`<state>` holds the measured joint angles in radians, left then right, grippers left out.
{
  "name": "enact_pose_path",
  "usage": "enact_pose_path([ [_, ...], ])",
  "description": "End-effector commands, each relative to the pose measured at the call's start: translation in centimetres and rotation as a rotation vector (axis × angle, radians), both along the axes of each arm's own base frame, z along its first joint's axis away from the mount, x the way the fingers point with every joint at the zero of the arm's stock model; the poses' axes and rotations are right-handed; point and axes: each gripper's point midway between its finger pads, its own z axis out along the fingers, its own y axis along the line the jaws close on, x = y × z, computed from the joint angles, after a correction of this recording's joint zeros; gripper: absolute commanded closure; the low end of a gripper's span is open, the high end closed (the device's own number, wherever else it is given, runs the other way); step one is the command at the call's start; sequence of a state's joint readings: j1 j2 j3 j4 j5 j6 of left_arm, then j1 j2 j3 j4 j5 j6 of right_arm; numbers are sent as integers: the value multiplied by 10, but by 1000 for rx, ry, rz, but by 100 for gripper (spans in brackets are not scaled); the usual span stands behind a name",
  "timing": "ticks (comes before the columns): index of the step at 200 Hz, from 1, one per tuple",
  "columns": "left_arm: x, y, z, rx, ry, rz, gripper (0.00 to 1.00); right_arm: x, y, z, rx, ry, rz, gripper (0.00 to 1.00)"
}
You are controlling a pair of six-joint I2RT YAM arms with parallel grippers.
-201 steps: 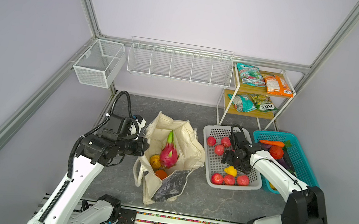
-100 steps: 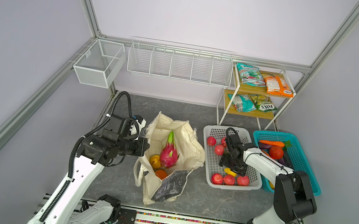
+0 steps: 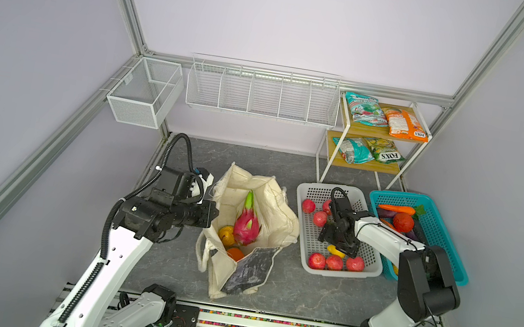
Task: Place the food into the grocery bag and tie it
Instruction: 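Lower the right gripper onto the lemon in the white basket, then close the right gripper on the lemon and lift it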
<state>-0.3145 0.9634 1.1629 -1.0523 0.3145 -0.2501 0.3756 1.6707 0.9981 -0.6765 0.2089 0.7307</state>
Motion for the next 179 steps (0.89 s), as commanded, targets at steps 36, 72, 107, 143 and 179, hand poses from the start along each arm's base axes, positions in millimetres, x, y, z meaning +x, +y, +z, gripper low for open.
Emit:
enact_pose_path([
  [36,0,-3,1,-6,-10,-16,100,-16,-8,-4,5,37,-32,21],
  [72,-3,-2,2,-6,-10,-17,100,-16,-10,4,-1,18,-37,27],
  [107,-4,-1,3,-6,-14,-18,100,-14,-10,13,6,-7,-37,37],
  [143,-4,-1,3,-6,-15,-18,100,-12,-9,35,22,-55,-30,39],
  [179,-4,-2,1,-5,-12,-20,100,-6,-6,81,37,-147,2,39],
])
